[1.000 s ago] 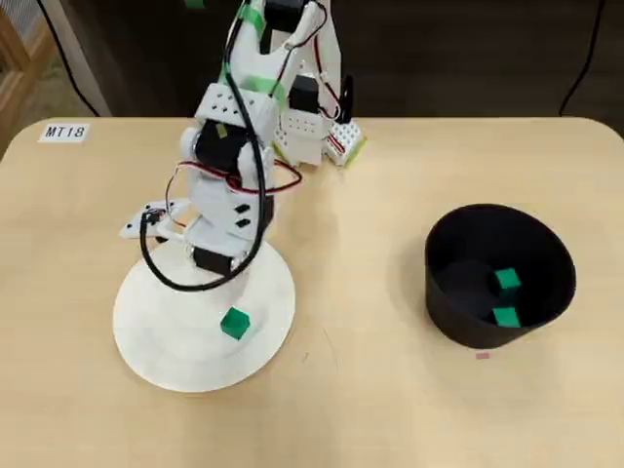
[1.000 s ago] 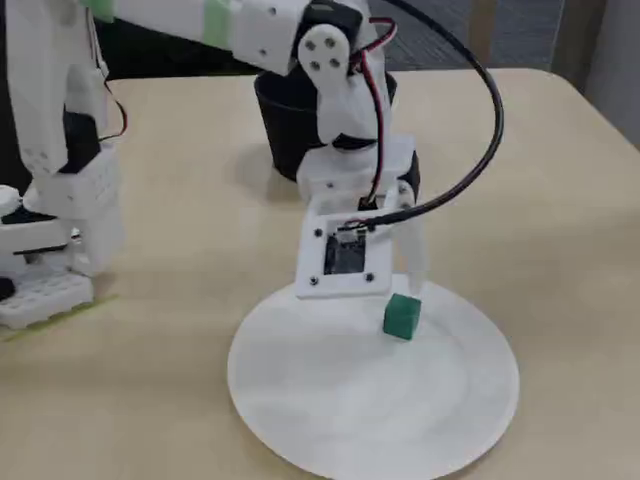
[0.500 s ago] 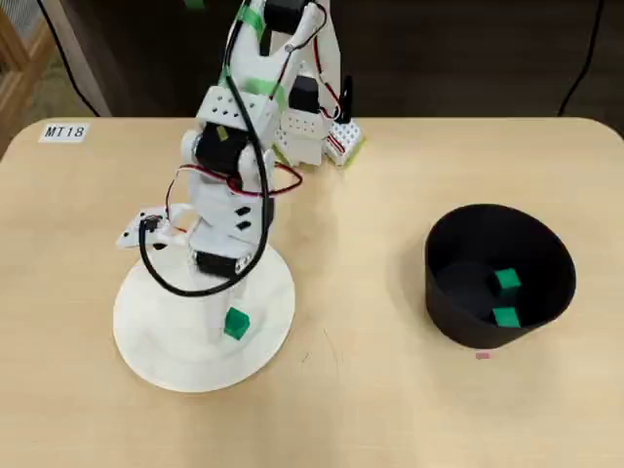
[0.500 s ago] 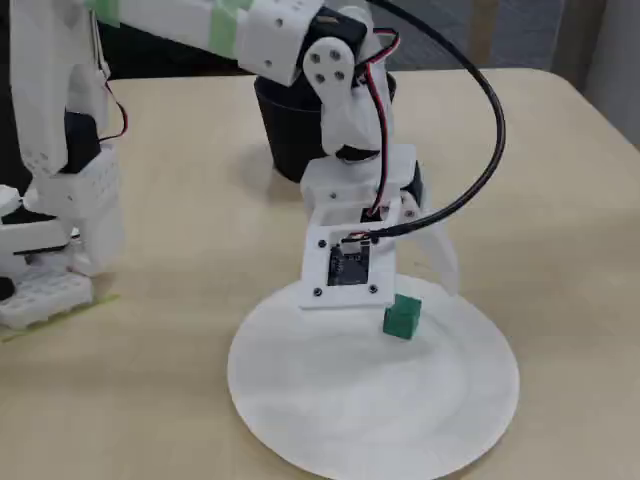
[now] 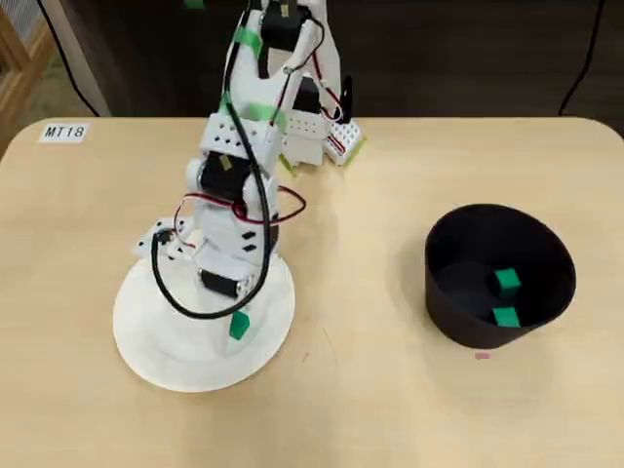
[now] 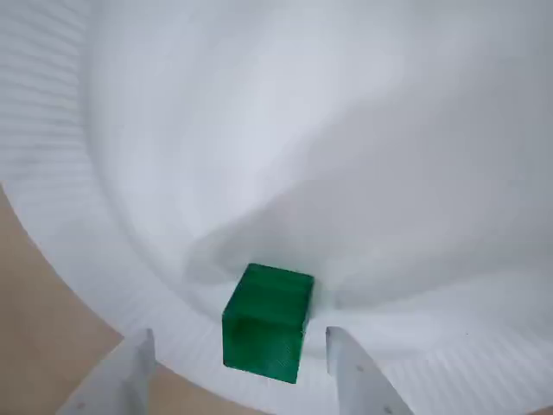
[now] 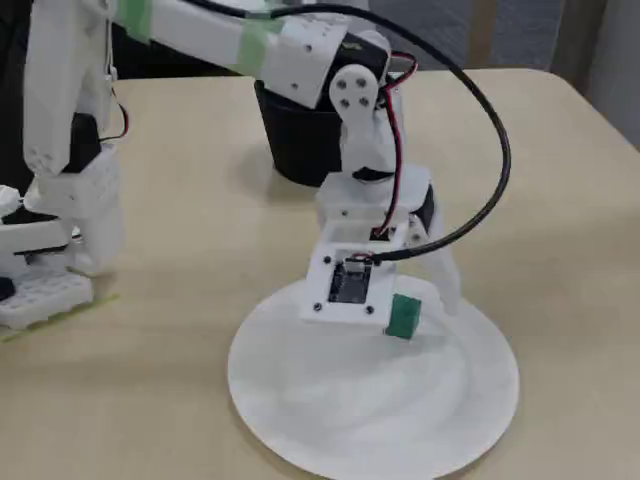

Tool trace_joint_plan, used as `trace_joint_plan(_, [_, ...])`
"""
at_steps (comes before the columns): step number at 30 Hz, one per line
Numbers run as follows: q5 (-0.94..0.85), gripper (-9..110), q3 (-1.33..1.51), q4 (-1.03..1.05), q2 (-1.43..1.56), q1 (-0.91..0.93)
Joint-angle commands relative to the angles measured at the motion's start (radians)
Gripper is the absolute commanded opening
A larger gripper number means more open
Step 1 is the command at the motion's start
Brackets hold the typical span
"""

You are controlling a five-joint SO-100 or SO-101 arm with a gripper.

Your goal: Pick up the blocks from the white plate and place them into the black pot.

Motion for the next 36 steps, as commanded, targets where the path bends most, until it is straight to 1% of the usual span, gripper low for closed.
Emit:
trace_joint_plan(1, [0.021,27,-0.061,-0.012,-0.006,0.000])
trace_joint_plan(17, [0.060,21,-0.173,-0.002,-0.140,0.011])
trace_joint_plan(25, [0.100,9,-0.173,0.009,-0.150,0.032])
trace_joint_plan(29, [0.110,-1,-0.176,0.014,-0.146,0.048])
trace_joint_plan(36, [0.071,-2,-0.189,0.025,-0.107,0.071])
